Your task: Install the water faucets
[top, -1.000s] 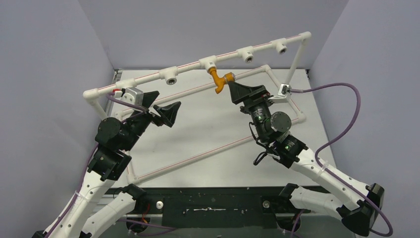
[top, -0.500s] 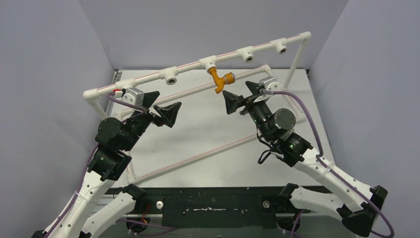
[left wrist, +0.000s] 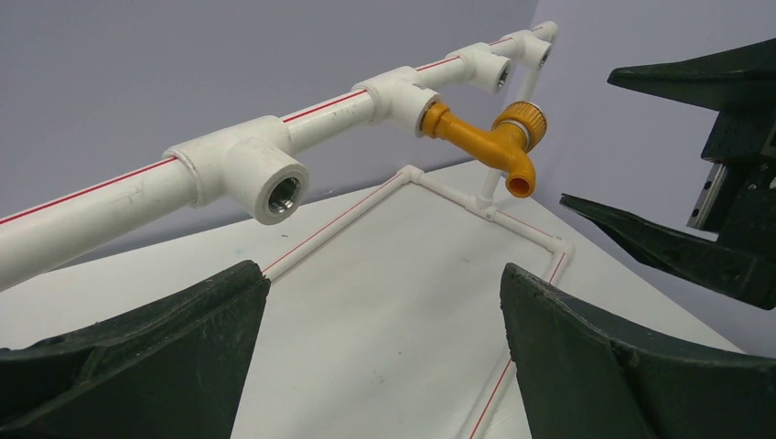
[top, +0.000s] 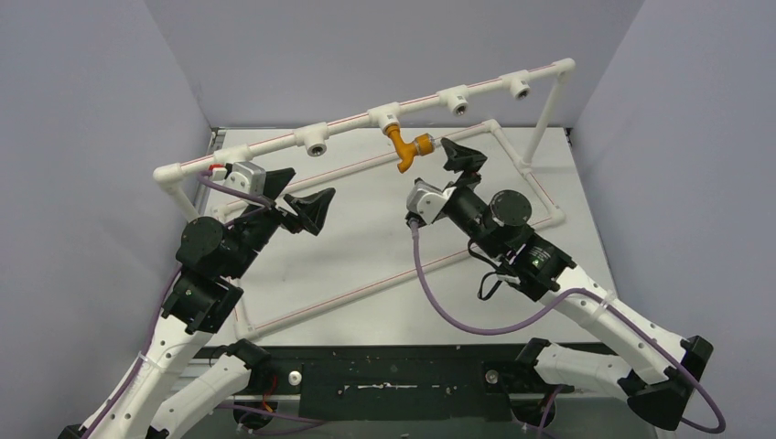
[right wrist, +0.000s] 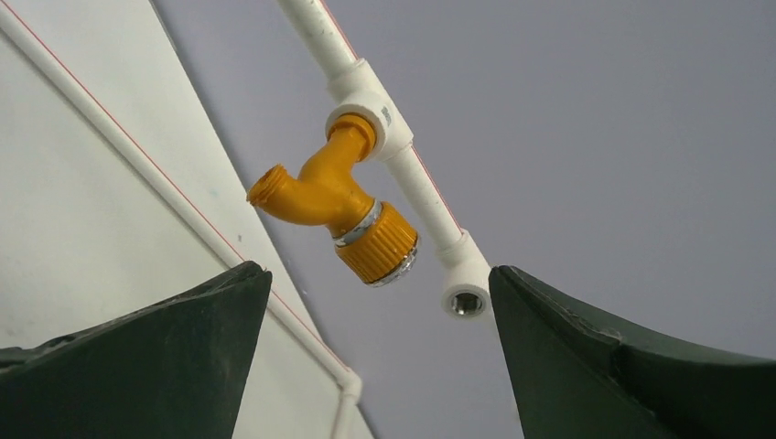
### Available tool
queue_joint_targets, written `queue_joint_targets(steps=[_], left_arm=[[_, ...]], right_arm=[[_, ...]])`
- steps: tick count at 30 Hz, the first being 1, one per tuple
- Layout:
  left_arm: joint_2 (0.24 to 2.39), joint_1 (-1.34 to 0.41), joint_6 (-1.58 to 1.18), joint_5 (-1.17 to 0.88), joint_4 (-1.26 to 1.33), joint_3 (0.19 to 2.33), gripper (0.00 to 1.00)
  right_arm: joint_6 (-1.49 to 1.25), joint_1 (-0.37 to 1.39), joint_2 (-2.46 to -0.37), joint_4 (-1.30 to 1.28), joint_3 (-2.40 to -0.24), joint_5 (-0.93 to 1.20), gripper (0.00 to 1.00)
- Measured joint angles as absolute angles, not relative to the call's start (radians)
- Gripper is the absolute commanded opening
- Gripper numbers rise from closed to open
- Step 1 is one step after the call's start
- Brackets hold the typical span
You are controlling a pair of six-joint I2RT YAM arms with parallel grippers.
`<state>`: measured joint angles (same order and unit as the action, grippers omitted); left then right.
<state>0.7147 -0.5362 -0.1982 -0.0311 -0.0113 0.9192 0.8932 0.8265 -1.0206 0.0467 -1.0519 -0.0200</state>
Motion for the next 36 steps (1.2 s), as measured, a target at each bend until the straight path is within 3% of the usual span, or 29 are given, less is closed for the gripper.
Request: queue_joint_targets(steps=[9,19,21,24,27,36], left_arm=[[0.715,-0.537,-0.198,-0.031,-0.011,0.919,0.97],[0.713,-0.542,-0.198,-0.031,-0.011,0.919,0.97],[0.71,-0.543,-0.199,-0.031,-0.011,0.919,0.97],[0.706,-0.543,-0.198,-0.031,-0.011,0.919,0.97],[0.705,-0.543,-0.198,-0.031,-0.011,0.919,0.97],[0.706,-0.543,-0.198,-0.031,-0.011,0.919,0.97]], right_arm=[[1.32,0.893,-1.127,0.123,-1.043,-0.149,0.95],[1.643,0.937,-1.313,0.352,-1.03,-0.278,0.85],[1.667,0.937,-1.332,0.369,-1.03,-0.291,0.77],[1.684,0.937,-1.343,0.392,-1.03,-0.311,0.5],[1.672,0.937,-1.345,0.429,-1.03,-0.337,0.01],[1.367,0.945,-1.354,0.478,-1.03,-0.371,0.0]])
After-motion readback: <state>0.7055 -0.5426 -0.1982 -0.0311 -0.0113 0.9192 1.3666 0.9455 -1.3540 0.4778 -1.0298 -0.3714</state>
